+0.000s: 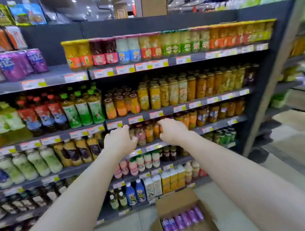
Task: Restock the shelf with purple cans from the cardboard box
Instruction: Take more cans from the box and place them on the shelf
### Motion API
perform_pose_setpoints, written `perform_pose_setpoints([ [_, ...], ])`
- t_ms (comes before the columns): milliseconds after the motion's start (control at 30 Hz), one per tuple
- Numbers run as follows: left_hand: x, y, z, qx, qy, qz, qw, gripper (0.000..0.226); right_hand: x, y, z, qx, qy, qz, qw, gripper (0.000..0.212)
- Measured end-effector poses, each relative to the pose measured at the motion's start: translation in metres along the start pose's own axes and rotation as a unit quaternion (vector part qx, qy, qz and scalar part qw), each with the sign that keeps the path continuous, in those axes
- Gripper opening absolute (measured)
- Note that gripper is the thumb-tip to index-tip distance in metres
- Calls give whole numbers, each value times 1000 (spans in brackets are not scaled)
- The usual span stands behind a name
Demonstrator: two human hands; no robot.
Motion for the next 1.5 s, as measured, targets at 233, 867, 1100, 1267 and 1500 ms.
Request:
perform_pose_setpoints([
  [233,-1,111,91,-35,37,-68,996,47,36,74,108,-8,40,-60,997,37],
  [867,-54,450,131,1,-91,-389,917,45,-27,387,261,-73,132,-321,935,29],
  [1100,-33,589,145,39,-252,-433,865,32,-36,530,338,-152,204,-335,907,32],
  [1267,-10,698,162,22,-264,-481,836,25,-32,644,388,-194,227,-344,890,36],
  [1500,24,848,168,40,-264,-457,848,34,-24,811,420,-220,262,-357,869,43],
])
Point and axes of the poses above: each hand's wrist, its own x-axis away from the middle knuckle, its own y-axis out of the palm, z = x × y, the point moved 1 cm from there along -x, towards the middle knuckle, and after that the axes turned 10 degrees about -y, right-handed, at the moved point
